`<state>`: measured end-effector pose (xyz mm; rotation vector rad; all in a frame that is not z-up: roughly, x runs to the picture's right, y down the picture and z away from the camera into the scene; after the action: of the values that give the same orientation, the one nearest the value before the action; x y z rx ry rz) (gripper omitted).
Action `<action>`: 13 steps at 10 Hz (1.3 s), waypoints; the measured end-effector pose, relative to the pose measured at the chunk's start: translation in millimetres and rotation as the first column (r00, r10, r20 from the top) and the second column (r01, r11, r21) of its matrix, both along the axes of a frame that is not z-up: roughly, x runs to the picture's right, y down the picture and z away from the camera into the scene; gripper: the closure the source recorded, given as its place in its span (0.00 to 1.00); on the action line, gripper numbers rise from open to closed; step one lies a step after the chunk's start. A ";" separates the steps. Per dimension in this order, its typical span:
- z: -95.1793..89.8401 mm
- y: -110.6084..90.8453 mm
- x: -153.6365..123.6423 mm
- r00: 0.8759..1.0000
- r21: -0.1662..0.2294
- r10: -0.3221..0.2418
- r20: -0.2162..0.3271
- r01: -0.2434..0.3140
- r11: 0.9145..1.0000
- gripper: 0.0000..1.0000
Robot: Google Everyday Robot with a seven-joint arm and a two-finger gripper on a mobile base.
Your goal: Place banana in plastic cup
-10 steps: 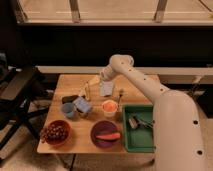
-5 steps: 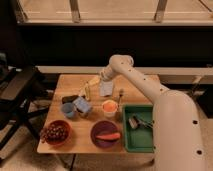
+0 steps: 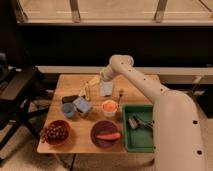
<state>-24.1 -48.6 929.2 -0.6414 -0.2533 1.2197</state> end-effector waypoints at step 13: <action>35.7 14.1 -45.5 1.000 -0.042 0.001 0.026 0.000 0.999 0.20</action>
<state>-69.5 -34.4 965.0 -0.6944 -0.2500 1.2209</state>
